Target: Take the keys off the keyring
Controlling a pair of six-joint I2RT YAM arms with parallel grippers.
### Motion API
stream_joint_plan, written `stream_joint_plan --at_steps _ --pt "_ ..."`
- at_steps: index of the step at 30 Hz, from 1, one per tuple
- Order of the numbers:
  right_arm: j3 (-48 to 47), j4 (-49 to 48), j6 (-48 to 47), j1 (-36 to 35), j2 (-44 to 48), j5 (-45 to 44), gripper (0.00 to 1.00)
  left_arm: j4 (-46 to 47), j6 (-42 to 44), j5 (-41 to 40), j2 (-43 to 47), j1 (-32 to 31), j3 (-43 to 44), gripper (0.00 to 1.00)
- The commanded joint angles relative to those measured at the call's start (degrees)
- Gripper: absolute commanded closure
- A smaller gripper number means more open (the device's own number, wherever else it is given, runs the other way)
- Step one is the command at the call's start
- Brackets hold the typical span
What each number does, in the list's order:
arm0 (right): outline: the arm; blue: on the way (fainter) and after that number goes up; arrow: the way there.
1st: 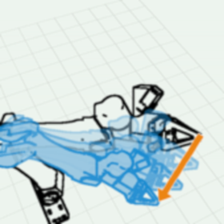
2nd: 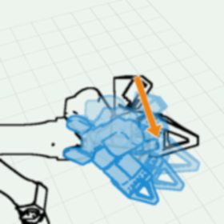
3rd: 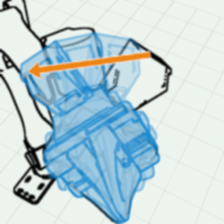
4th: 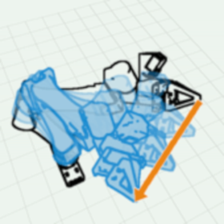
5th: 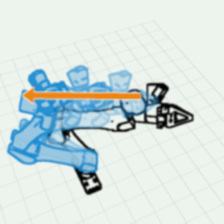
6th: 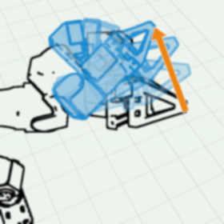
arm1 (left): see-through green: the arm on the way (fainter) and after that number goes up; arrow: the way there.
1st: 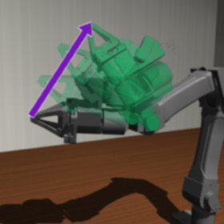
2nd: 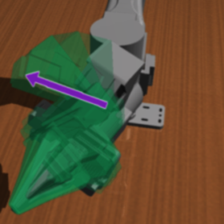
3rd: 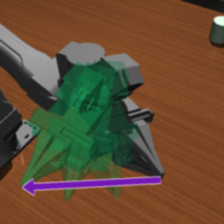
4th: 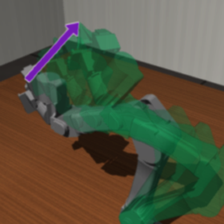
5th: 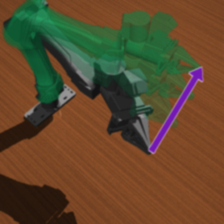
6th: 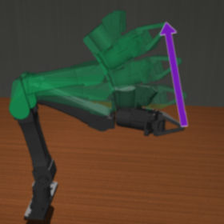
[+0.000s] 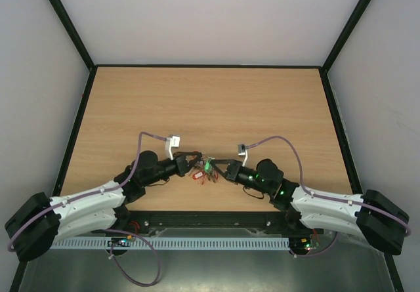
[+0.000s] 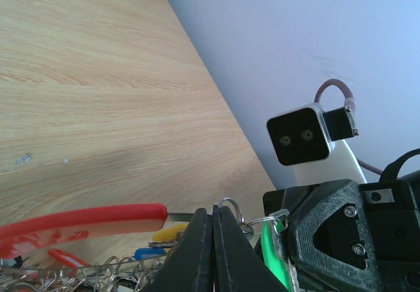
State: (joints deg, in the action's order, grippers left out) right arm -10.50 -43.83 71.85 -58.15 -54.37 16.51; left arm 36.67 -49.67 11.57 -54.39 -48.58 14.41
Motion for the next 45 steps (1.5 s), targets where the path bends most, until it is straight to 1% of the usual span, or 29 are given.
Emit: stream_joint_plan --at_steps 1,6,12,15,17,19,22,24,27,30,34,38,45 --pt "0.6 2.7 -1.5 -0.3 2.8 -2.7 0.98 -3.0 1.7 -2.3 1.3 0.3 0.7 0.98" --pt "1.5 4.2 -2.2 -0.3 2.6 -2.7 0.98 -5.2 2.1 -0.9 1.4 0.3 2.4 0.98" --pt "2.8 3.7 -2.6 -0.3 2.4 -2.4 0.98 -9.4 3.1 2.1 1.1 0.3 5.1 0.98" --pt "2.6 3.6 -3.5 -0.3 2.8 -1.6 0.98 -9.6 4.3 3.9 1.1 0.4 5.4 0.97" --pt "2.1 4.5 -5.4 -0.1 3.4 -0.1 0.98 -9.4 6.0 6.2 1.2 0.8 5.6 0.89" --pt "0.9 8.0 -8.3 0.3 4.5 1.5 0.98 -9.6 7.9 8.9 1.3 1.7 5.9 0.80" --pt "-0.5 11.1 -11.7 1.7 6.1 6.3 0.98 -10.4 11.5 13.7 2.2 2.7 7.1 0.67" --pt "-1.1 11.5 -12.9 3.0 6.5 10.7 0.98 -12.5 14.5 16.6 2.5 3.0 8.7 0.61" --pt "-1.7 9.5 -13.7 4.5 6.2 17.3 0.98 -16.3 18.9 19.4 2.7 3.0 11.0 0.60" --pt "-2.2 5.6 -13.9 5.5 4.8 24.2 0.98 -19.4 21.3 21.2 2.9 3.0 12.5 0.59" --pt "-4.1 3.6 -15.6 5.8 3.5 32.4 0.98 -20.8 22.2 23.5 4.0 3.0 13.5 0.52" --pt "-6.3 3.8 -17.4 5.8 4.8 37.8 0.98 -21.3 21.6 26.8 5.2 3.0 14.6 0.50" --pt "-11.3 8.0 -21.2 5.9 6.6 42.3 0.98 -23.6 20.6 32.6 6.4 3.0 18.9 0.46"
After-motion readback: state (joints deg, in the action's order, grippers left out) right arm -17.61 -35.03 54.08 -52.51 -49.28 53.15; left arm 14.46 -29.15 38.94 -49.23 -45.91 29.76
